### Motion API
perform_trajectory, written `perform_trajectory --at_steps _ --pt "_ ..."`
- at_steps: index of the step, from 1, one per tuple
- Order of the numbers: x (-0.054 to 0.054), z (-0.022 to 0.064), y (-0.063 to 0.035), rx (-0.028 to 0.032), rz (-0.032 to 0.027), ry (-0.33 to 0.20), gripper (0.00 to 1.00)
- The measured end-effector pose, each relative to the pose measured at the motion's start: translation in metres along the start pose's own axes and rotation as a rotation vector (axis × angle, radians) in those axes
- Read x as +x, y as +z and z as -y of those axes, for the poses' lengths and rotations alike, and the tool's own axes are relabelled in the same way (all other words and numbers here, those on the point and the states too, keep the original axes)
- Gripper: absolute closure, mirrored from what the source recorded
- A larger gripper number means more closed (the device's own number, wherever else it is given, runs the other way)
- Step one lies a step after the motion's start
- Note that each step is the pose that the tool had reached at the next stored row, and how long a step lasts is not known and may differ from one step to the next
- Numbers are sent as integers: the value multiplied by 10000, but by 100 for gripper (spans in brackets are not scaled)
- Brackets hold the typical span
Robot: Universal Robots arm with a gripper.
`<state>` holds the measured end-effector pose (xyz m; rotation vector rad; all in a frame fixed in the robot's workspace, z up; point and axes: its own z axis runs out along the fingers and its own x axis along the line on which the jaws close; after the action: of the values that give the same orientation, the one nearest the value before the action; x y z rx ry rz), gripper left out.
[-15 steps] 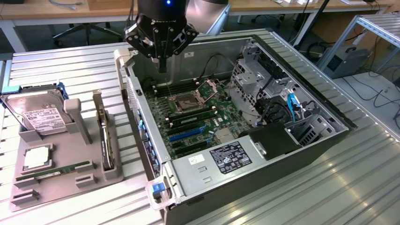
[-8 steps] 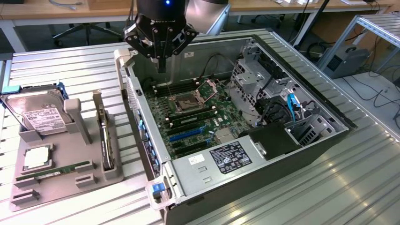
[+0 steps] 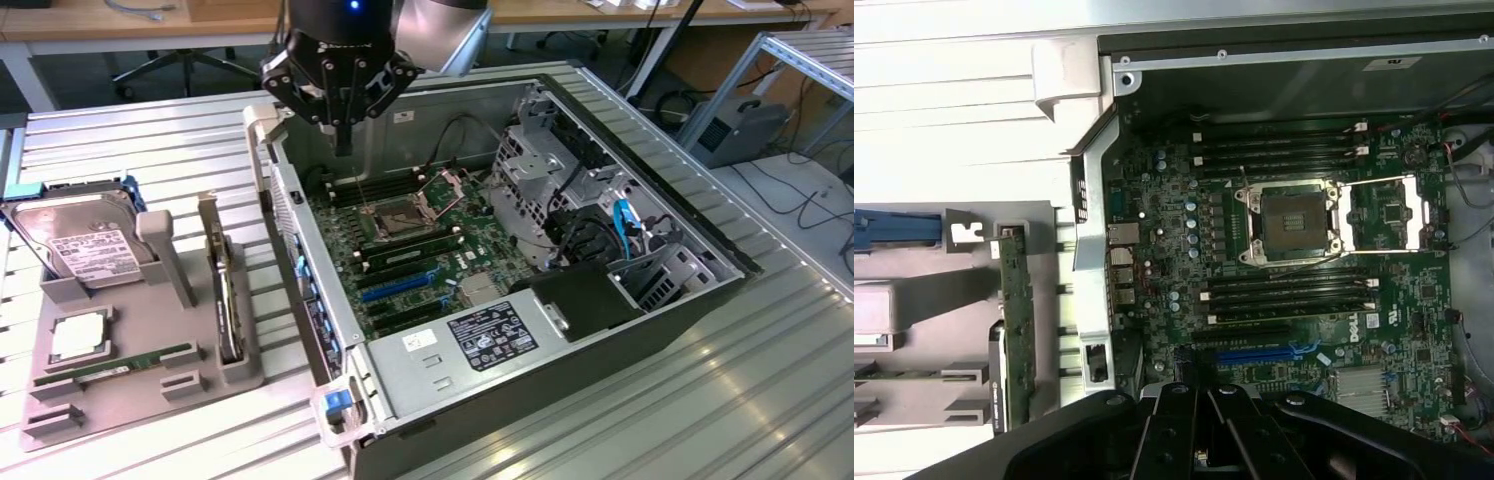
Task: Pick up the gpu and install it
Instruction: 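Reach for the gpu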
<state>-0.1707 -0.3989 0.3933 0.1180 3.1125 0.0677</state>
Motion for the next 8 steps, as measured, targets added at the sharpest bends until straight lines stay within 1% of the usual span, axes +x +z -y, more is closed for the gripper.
perform_trajectory --at_steps 8 --pt "24 2 -1 1 0 0 89"
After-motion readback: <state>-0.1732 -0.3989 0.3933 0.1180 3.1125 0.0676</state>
